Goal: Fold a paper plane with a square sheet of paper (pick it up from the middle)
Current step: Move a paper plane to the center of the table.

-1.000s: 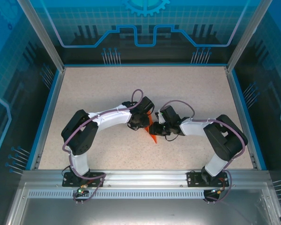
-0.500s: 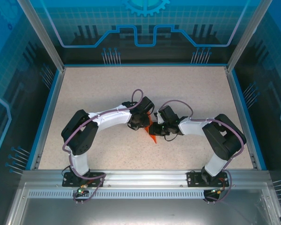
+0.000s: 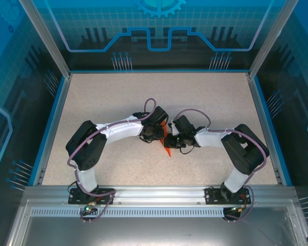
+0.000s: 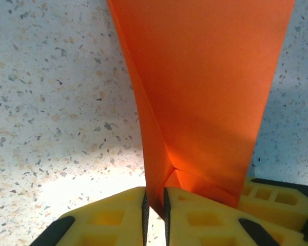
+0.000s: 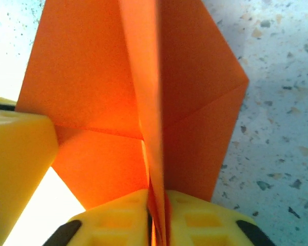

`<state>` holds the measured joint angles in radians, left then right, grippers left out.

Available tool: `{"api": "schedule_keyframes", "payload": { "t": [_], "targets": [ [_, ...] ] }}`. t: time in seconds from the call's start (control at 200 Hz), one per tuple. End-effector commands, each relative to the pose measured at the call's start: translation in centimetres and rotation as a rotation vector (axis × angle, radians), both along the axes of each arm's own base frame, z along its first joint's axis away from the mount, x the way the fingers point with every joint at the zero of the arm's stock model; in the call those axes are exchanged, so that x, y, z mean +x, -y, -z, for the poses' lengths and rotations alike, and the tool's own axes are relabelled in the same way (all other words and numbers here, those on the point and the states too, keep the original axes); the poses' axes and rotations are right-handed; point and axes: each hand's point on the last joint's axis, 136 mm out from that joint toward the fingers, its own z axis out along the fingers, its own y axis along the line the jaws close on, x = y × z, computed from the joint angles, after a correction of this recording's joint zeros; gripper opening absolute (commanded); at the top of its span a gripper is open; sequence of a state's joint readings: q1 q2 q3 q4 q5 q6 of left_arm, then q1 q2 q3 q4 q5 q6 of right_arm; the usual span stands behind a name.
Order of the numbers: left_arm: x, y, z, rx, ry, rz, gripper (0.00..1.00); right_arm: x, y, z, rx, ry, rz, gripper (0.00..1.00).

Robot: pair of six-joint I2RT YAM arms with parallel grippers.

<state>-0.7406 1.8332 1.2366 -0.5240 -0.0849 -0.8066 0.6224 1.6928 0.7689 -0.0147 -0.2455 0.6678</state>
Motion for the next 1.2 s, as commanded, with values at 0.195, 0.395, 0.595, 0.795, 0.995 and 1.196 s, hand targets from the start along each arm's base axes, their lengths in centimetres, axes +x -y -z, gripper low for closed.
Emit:
{"api": "schedule_keyframes", "payload": {
  "t": [0.195,0.395,0.595,0.795,0.995,1.196],
  "targets": [
    [0.0,-1.4,-5.2,-0.092,0.162,-0.036,0.38,0.0,0.2,-3.2,-0.184,0.080,-0.035,0.05],
    [-0.3,-5.7,-6.8,-0.027,0.258,-0.162,0.46,1.0,2.1,-5.2,-0.432,0.164,0.042,0.05],
    [-0.8,-9.3,-5.6,-0.031,0.239,-0.287,0.47,1.6,3.3,-5.1,-0.575,0.122,0.155,0.05],
    [-1.4,-11.2,-4.1,-0.064,0.199,-0.337,0.47,2.0,1.3,-3.4,-0.539,0.058,0.162,0.06],
    [-1.5,-11.9,-3.9,-0.067,0.196,-0.347,0.47,2.3,0.6,-1.9,-0.538,0.023,0.170,0.07],
    [-1.4,-11.9,-3.7,-0.065,0.193,-0.343,0.47,1.8,0.6,-0.4,-0.538,-0.011,0.174,0.14]
  ]
}}
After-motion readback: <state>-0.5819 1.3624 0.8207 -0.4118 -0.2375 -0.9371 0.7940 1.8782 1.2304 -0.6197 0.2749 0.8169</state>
